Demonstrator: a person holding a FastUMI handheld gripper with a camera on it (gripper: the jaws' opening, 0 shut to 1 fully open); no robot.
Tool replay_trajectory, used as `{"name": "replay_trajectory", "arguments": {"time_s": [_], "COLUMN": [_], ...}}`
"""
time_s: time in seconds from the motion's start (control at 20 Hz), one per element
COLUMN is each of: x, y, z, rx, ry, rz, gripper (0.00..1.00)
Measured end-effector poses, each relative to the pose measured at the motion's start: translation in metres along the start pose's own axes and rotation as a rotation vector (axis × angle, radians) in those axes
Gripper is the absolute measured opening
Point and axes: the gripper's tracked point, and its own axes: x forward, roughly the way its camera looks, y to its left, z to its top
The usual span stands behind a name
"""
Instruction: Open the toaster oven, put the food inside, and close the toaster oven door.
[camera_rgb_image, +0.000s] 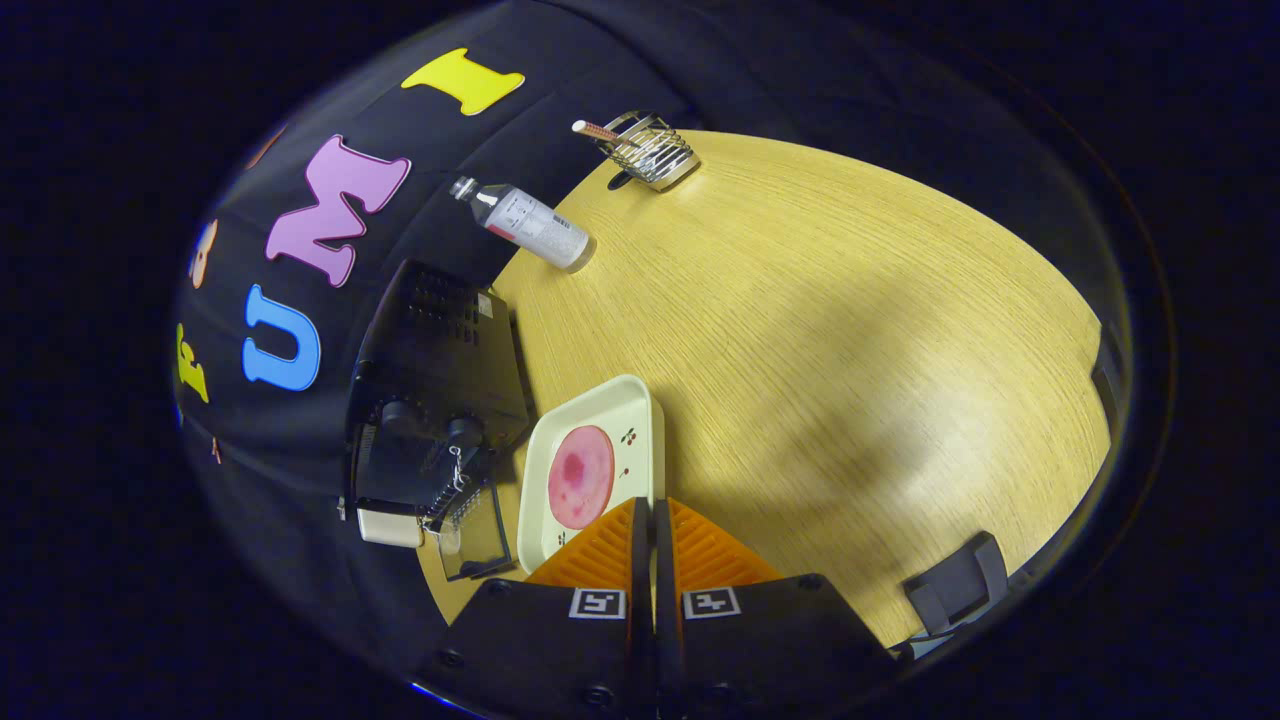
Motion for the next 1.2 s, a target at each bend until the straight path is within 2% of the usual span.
{"name": "replay_trajectory", "arguments": {"time_s": [0.2, 0.45, 0.65, 0.9, 1.2], "x": [-0.026, -0.055, -0.061, -0.046, -0.006], "y": [0.014, 0.044, 0.076, 0.124, 0.186], "z": [-0.010, -0.046, -0.073, -0.102, -0.125], "rx": [0.060, 0.127, 0.174, 0.189, 0.166], "ry": [-0.048, -0.088, -0.109, -0.116, -0.109], "rz": [0.022, 0.073, 0.119, 0.172, 0.234], "gripper": [0.07, 0.07, 0.07, 0.07, 0.07]}}
